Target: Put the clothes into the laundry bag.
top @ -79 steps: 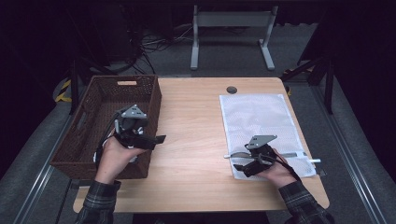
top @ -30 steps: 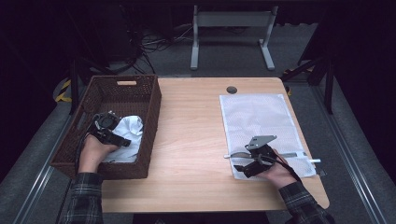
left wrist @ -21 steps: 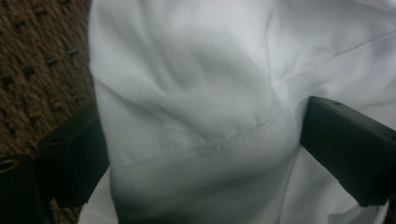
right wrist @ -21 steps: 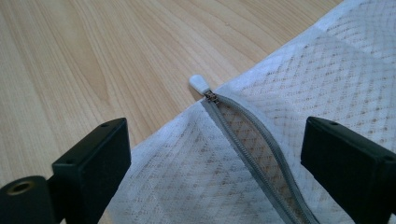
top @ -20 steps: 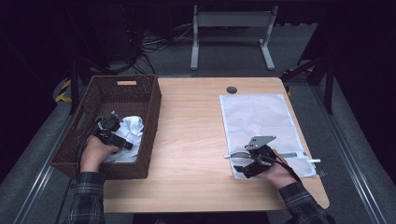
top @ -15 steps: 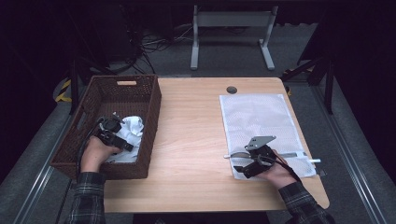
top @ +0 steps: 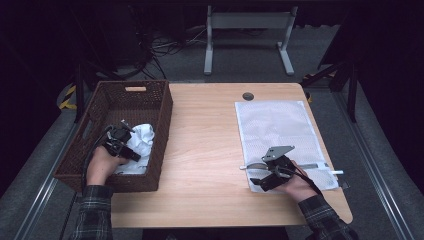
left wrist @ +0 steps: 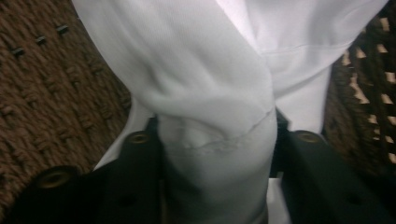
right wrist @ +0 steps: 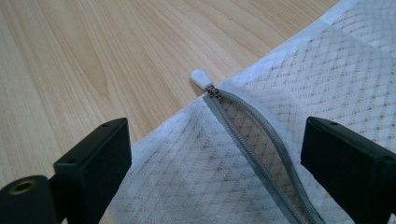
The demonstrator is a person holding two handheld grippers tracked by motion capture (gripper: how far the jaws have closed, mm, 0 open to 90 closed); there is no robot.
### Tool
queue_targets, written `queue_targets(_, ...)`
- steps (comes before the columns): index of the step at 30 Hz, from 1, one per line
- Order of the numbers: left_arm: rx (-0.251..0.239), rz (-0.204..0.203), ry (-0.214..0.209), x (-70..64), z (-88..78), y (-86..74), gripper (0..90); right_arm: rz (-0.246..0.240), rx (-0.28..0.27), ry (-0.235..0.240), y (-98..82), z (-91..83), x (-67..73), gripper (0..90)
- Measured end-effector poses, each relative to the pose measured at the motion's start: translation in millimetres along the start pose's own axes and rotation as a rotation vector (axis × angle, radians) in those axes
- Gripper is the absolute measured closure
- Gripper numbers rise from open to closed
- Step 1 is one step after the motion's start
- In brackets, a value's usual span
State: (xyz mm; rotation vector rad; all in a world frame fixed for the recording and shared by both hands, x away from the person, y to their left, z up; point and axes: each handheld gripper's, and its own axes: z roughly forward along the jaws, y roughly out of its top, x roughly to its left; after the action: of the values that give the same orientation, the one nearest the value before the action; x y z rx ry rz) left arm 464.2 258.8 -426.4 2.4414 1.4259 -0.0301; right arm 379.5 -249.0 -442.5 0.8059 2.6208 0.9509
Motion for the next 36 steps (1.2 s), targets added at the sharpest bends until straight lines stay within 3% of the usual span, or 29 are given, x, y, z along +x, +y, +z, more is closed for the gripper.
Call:
queue_targets(4,-0.001,0.008,-0.002,-2.1,-2.3,0.3,71.9,0.001,0.003,0.001,0.0,0.6,0.3,9.8)
queue_targets(9,-0.036,0.003,0.0,-0.7,-8.7,0.2,73.3,0.005,0.004,0.001,-0.1,0.0,0.0,9.8)
queue_targets(14,-0.13,-0.039,-0.012,2.3,-20.4,-1.4,73.7,0.005,0.004,0.003,-0.2,0.5,-0.4,9.8)
queue_targets(18,-0.157,-0.042,-0.012,2.8,-27.8,-1.0,73.8,0.006,0.002,0.004,-0.6,0.3,-0.8,9.8)
queue_targets(23,-0.225,-0.045,-0.01,3.9,-41.7,-3.2,73.8,0.007,-0.001,0.002,-0.8,-0.4,-1.3,9.8)
queue_targets(28,-0.277,-0.072,-0.007,8.1,-54.5,-9.4,73.9,0.008,-0.002,0.002,-0.8,-0.4,-1.5,9.8)
queue_targets(36,-0.382,-0.078,-0.037,11.3,-83.5,-20.2,74.2,0.01,-0.004,0.002,-1.0,-0.7,-1.8,9.7)
